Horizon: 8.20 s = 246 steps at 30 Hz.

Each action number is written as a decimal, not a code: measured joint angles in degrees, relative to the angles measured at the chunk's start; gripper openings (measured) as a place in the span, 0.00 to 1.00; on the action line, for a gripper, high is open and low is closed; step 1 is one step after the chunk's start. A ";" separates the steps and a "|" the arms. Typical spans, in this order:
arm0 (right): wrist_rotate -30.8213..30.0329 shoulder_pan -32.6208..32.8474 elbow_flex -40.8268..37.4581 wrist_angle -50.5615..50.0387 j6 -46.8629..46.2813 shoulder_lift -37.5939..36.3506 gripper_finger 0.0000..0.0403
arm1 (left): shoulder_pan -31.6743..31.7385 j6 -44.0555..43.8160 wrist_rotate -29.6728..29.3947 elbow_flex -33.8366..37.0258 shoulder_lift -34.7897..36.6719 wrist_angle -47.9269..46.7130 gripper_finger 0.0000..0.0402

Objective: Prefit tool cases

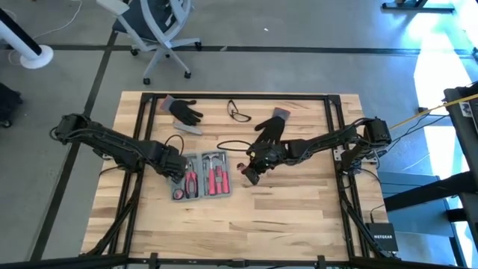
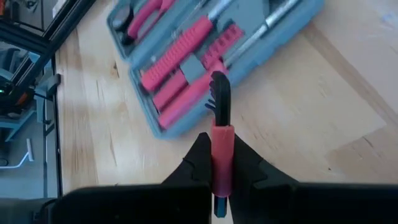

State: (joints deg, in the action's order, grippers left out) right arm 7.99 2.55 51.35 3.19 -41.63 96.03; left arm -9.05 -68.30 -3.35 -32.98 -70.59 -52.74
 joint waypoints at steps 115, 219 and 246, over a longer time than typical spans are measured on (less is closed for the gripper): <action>-13.39 5.62 72.66 -58.94 -30.96 44.15 0.11 | 1.01 49.54 -24.51 -8.06 33.90 18.69 0.00; 5.66 -1.44 82.36 -46.72 61.89 50.64 0.52 | 0.79 33.58 -15.63 -7.73 33.79 6.77 0.00; 4.89 -0.92 82.40 -48.85 67.55 50.51 0.37 | -12.50 -9.42 -2.32 5.32 24.12 15.47 0.00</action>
State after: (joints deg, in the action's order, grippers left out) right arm 12.88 1.63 133.75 -45.66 25.93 146.54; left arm -21.54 -77.72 -5.67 -27.66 -46.47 -37.27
